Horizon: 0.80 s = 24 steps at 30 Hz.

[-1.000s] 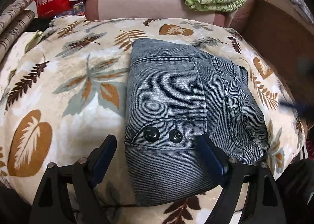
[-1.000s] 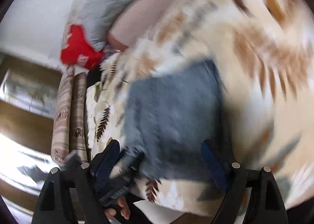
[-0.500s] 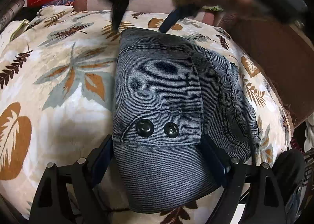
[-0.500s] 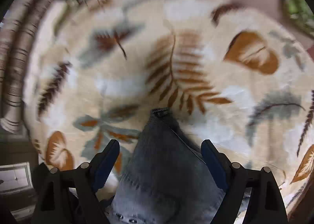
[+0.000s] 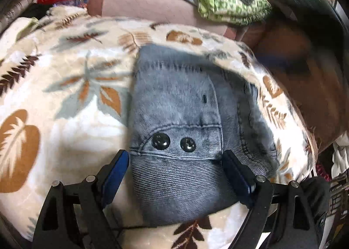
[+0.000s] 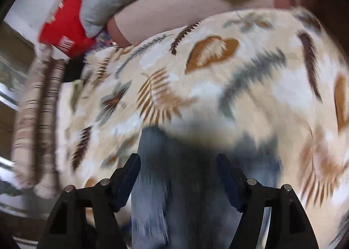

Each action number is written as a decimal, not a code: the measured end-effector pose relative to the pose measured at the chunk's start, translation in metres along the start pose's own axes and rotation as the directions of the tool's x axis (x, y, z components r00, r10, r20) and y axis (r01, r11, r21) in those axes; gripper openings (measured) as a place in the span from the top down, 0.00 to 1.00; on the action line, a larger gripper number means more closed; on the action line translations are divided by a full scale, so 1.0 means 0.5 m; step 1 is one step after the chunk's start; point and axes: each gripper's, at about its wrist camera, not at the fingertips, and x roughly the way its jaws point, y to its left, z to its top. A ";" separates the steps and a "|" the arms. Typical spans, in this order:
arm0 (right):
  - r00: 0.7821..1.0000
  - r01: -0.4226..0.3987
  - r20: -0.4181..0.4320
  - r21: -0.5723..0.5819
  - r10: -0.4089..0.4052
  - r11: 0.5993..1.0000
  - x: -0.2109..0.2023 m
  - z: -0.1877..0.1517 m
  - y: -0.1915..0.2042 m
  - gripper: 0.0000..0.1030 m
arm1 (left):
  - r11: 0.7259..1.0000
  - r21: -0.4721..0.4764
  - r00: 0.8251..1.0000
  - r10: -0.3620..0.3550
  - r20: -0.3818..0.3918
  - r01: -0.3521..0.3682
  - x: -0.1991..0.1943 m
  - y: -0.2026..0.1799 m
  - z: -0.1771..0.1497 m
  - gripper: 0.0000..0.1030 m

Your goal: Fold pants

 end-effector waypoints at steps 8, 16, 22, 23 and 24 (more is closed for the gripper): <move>0.987 -0.145 -0.038 0.172 0.153 0.974 0.022 -0.213 -0.174 0.25 | 0.992 -0.057 0.991 0.117 0.071 -0.113 -0.064 0.022 0.023 0.15; 0.966 -0.252 -0.025 0.125 0.257 0.960 0.036 -0.274 -0.160 0.19 | 0.980 -0.098 0.985 0.172 0.000 -0.171 -0.051 0.045 0.028 0.15; 0.947 -0.310 0.136 0.152 0.291 0.938 -0.065 -0.258 -0.193 0.19 | 0.979 -0.130 0.988 0.152 -0.032 -0.155 -0.048 0.060 0.029 0.15; 0.949 -0.303 0.146 0.161 0.280 0.939 -0.073 -0.258 -0.206 0.19 | 0.978 -0.138 0.988 0.152 -0.037 -0.155 -0.046 0.062 0.032 0.15; 0.951 -0.296 0.154 0.186 0.270 0.937 -0.071 -0.253 -0.223 0.19 | 0.978 -0.143 0.988 0.150 -0.038 -0.154 -0.045 0.064 0.034 0.15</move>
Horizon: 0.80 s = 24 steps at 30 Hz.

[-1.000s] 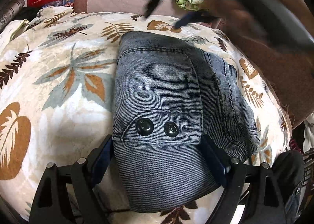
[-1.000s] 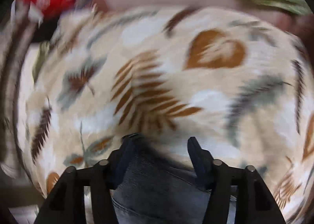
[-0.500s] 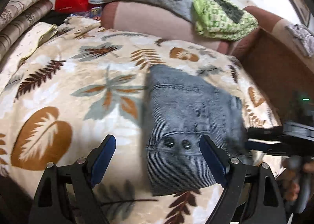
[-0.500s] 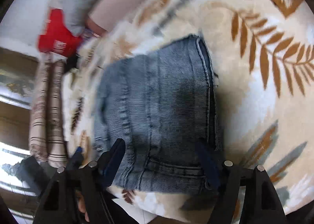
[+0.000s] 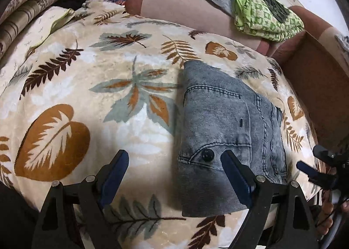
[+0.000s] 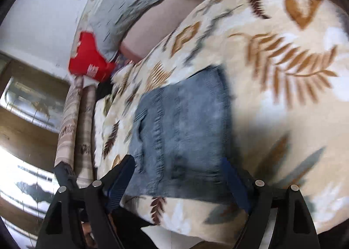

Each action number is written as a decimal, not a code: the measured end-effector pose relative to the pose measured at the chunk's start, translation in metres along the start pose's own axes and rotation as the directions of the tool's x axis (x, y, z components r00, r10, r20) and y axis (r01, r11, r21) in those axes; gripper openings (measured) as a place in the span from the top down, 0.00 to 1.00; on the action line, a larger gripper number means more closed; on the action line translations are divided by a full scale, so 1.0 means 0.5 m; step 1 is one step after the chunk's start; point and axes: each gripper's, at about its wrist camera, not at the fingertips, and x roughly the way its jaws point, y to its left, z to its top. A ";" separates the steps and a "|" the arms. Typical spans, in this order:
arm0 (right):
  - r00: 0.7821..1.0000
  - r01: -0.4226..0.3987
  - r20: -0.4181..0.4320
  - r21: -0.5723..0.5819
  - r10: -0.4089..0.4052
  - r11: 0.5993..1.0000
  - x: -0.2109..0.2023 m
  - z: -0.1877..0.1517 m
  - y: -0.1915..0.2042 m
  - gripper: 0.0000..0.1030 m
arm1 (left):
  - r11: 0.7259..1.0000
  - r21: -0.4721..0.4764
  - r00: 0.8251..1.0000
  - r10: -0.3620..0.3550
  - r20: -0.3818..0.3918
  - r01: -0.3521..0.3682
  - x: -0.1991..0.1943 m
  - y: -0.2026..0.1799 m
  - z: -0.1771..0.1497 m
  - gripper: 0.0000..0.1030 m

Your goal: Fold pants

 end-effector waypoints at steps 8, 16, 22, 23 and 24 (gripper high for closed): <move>0.960 -0.270 -0.060 0.039 0.272 0.962 0.013 -0.021 0.018 0.18 | 0.999 0.024 0.999 0.039 -0.015 -0.039 0.012 0.000 -0.001 0.15; 0.988 -0.081 -0.132 0.011 0.081 0.997 0.085 -0.034 0.036 0.18 | 0.998 0.014 0.997 0.068 -0.026 -0.068 0.016 0.026 -0.004 0.15; 0.986 -0.050 -0.163 -0.038 0.043 0.998 0.117 -0.040 0.052 0.17 | 0.998 -0.012 0.998 0.058 -0.037 -0.058 0.022 0.044 -0.006 0.15; 0.979 -0.026 -0.202 -0.004 0.025 1.000 0.144 -0.045 0.031 0.17 | 0.998 -0.012 0.998 0.056 -0.038 -0.056 0.021 0.045 -0.006 0.15; 0.981 -0.043 -0.187 0.017 0.046 0.999 0.148 -0.045 0.027 0.17 | 0.998 -0.008 0.998 0.057 -0.037 -0.058 0.021 0.044 -0.006 0.15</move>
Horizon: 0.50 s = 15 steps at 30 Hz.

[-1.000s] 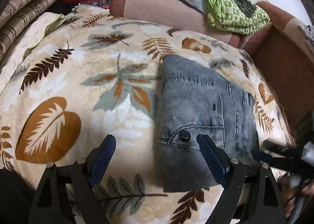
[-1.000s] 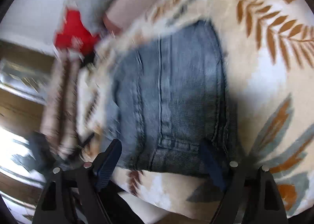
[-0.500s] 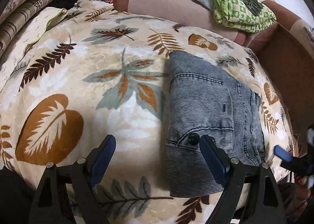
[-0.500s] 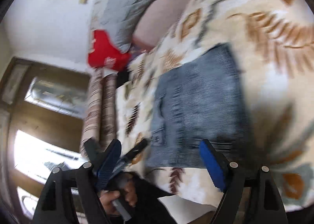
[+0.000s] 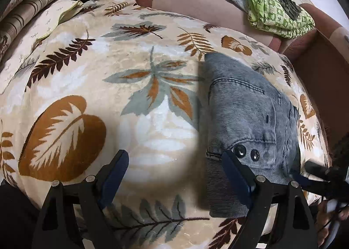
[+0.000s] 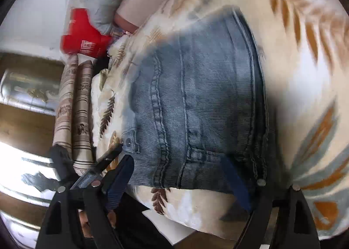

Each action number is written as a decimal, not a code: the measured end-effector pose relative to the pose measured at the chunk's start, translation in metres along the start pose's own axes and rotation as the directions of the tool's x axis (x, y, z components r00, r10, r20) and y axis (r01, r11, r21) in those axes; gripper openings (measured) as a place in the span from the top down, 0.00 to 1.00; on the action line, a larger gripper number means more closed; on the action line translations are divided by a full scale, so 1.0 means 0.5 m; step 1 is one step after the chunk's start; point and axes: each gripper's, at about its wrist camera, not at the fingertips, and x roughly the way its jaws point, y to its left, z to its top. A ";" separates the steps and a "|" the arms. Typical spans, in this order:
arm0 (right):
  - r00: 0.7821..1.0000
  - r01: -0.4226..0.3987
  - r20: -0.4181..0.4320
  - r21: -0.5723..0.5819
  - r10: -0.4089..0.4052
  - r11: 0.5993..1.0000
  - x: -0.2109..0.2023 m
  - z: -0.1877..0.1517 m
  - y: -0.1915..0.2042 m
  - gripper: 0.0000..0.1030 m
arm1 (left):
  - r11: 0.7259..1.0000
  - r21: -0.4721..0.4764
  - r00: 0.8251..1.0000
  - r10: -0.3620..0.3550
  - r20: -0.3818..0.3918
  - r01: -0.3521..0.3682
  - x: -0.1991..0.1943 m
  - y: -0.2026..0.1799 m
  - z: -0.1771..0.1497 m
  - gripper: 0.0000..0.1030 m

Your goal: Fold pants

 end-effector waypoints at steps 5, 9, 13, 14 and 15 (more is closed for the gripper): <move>0.999 -0.008 0.049 -0.053 0.010 0.999 -0.044 0.006 0.054 0.17 | 1.000 0.000 1.000 0.008 0.001 -0.008 0.005 0.003 0.002 0.15; 1.000 0.016 -0.001 -0.007 -0.016 1.000 -0.007 0.013 0.005 0.17 | 1.000 0.014 1.000 0.018 -0.004 -0.018 0.007 -0.001 0.000 0.15; 0.999 -0.001 0.033 -0.017 0.001 1.000 -0.048 0.015 0.015 0.17 | 0.999 0.022 1.000 0.026 -0.002 -0.026 0.003 0.000 0.003 0.15; 0.999 -0.003 0.046 -0.027 0.005 1.000 -0.059 0.017 0.019 0.17 | 1.000 0.019 1.000 0.014 -0.004 -0.014 0.003 0.001 0.006 0.15; 0.998 -0.017 0.056 -0.040 0.019 0.999 -0.074 0.022 0.020 0.17 | 1.000 0.014 1.000 -0.005 -0.001 0.005 0.001 0.004 0.010 0.15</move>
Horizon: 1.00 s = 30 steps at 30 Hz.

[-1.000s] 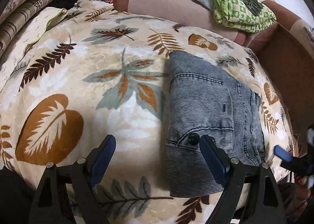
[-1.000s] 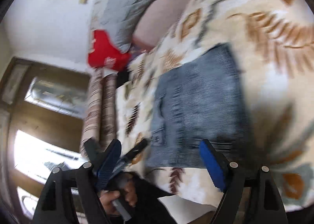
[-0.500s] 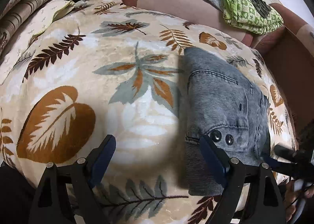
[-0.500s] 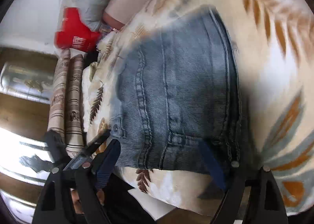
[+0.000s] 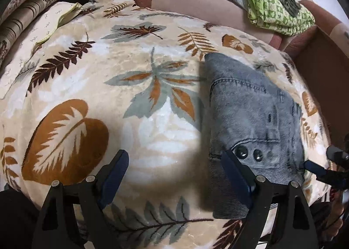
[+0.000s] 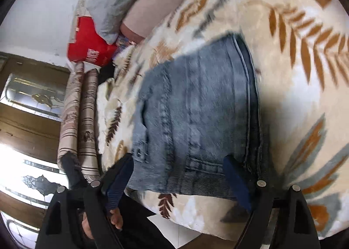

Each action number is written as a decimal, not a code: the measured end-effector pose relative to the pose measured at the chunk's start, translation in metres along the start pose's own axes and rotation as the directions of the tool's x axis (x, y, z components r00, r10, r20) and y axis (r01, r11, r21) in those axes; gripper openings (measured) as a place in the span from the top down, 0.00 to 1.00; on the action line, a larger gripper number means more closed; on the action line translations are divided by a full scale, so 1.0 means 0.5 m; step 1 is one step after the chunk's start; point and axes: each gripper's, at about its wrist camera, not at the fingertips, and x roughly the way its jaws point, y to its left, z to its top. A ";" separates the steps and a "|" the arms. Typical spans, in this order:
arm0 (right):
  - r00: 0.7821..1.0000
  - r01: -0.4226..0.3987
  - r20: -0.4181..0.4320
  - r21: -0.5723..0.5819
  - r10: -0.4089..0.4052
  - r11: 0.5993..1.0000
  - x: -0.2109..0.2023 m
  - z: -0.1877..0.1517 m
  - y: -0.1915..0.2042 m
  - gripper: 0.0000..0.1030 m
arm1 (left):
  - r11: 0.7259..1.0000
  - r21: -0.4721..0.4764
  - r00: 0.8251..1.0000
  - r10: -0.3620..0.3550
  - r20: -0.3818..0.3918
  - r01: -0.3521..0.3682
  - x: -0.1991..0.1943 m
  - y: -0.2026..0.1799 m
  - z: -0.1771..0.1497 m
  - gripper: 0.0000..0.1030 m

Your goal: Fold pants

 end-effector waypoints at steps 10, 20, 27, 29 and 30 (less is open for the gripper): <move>1.000 -0.011 -0.025 0.121 0.014 0.993 -0.020 0.089 -0.110 0.17 | 0.965 -0.063 0.960 -0.261 -0.105 0.255 0.061 -0.003 0.081 0.15; 0.992 -0.076 -0.092 0.109 0.086 0.991 0.053 0.127 -0.126 0.16 | 0.930 -0.066 0.909 -0.367 -0.196 0.361 0.136 -0.062 0.104 0.15; 0.994 -0.038 -0.100 0.095 0.047 0.995 0.068 0.132 -0.128 0.16 | 0.943 -0.055 0.921 -0.333 -0.201 0.328 0.153 -0.075 0.115 0.50; 0.994 0.001 -0.106 0.052 0.005 0.999 0.077 0.128 -0.114 0.22 | 0.951 -0.033 0.932 -0.307 -0.191 0.307 0.153 -0.083 0.114 0.53; 0.992 0.044 -0.116 0.017 -0.042 0.999 0.085 0.126 -0.099 0.36 | 0.956 -0.016 0.939 -0.292 -0.184 0.294 0.151 -0.088 0.112 0.54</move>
